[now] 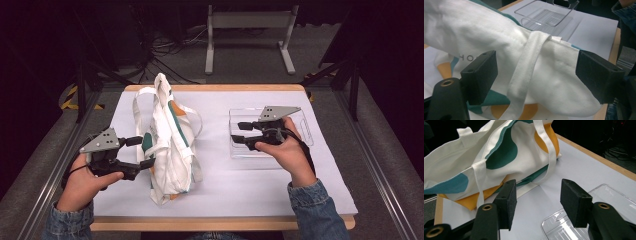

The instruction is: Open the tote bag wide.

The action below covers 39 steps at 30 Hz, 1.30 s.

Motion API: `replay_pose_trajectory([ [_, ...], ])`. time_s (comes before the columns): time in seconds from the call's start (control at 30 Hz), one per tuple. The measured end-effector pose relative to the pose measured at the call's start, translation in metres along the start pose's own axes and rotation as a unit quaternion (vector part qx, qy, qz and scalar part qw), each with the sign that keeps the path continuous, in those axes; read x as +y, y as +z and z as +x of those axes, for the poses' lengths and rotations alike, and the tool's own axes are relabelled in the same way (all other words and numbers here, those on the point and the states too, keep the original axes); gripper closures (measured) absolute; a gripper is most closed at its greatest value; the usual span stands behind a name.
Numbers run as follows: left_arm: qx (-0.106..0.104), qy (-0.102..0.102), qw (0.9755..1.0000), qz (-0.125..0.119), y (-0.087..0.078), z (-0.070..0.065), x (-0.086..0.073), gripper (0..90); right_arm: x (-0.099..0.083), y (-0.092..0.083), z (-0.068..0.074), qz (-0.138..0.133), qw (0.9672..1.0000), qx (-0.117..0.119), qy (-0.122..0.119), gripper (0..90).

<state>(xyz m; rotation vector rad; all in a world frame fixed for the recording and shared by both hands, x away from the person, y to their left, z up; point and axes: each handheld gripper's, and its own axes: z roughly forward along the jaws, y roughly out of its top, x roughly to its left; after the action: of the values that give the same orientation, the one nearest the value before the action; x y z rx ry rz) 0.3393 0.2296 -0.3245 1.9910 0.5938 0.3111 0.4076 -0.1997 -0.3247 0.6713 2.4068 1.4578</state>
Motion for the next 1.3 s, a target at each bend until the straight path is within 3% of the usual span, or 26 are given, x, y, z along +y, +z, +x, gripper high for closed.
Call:
replay_pose_trajectory([
  [0.2, -0.006, 0.005, 0.9999, -0.012, 0.009, -0.002, 0.001, 22.8, 0.000, 0.001, 0.001, 0.001, 1.0000, 0.002, -0.001, 47.2],
  [0.4, 0.008, 0.009, 0.9999, -0.002, 0.021, 0.000, -0.002, 33.5, 0.000, 0.004, 0.004, 0.004, 1.0000, 0.006, -0.003, 47.0],
  [0.53, 0.006, 0.007, 1.0000, 0.002, 0.027, 0.002, -0.003, 43.0, 0.000, 0.006, 0.005, 0.007, 0.9999, 0.007, -0.005, 46.8],
  [0.67, 0.013, -0.002, 0.9999, 0.001, 0.027, 0.004, -0.005, 58.8, -0.001, 0.008, 0.007, 0.012, 0.9999, 0.010, -0.005, 46.7],
  [0.87, 0.006, -0.005, 1.0000, 0.001, 0.024, 0.004, -0.004, 84.2, -0.002, 0.014, 0.011, 0.019, 0.9997, 0.015, -0.008, 46.7],
  [1.3, -0.002, -0.004, 0.9999, -0.009, 0.018, 0.001, -0.001, 85.8, -0.001, 0.024, 0.021, 0.017, 0.9992, 0.032, -0.016, 49.5],
])
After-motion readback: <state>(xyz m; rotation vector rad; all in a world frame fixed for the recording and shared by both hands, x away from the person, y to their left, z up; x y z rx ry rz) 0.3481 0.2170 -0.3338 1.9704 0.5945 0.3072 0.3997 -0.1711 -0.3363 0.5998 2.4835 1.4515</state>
